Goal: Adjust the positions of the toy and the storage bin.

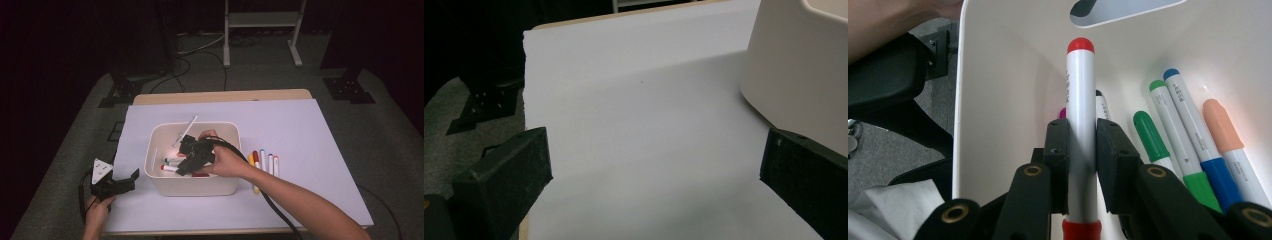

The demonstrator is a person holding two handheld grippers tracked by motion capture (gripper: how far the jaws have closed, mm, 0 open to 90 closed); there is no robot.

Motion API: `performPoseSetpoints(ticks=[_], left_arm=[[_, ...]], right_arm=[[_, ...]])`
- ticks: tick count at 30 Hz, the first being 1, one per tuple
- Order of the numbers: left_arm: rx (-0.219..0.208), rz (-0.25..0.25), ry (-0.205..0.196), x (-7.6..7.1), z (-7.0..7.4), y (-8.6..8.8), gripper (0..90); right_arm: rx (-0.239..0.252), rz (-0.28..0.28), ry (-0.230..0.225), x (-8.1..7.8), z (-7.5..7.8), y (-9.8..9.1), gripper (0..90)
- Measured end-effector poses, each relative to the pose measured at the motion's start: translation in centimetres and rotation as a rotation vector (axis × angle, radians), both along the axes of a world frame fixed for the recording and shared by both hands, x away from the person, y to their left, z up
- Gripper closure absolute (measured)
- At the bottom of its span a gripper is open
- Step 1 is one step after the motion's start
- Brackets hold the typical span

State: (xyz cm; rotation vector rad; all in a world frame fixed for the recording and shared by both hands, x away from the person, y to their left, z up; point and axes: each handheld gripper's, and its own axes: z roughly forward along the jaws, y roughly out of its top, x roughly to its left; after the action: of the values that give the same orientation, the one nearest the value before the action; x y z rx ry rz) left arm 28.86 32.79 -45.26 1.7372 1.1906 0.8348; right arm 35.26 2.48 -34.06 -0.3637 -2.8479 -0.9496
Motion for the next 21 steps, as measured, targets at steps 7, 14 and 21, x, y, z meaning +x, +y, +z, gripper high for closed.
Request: performPoseSetpoints(ticks=[7,14,21], left_arm=[[-0.004,-0.001,-0.002,0.0,0.0,0.0,0.0],[-0.001,0.0,0.0,0.0,0.0,0.0,0.0],[0.004,-0.001,0.0,0.0,0.0,-0.1,0.0]], right_arm=[[0.005,-0.003,-0.026,-0.2,0.6,-0.4,65.0],[0.054,-0.03,-0.023,-0.3,2.6,-3.0,53.4],[0.101,-0.094,-0.042,-0.5,4.8,-6.8,46.4]])
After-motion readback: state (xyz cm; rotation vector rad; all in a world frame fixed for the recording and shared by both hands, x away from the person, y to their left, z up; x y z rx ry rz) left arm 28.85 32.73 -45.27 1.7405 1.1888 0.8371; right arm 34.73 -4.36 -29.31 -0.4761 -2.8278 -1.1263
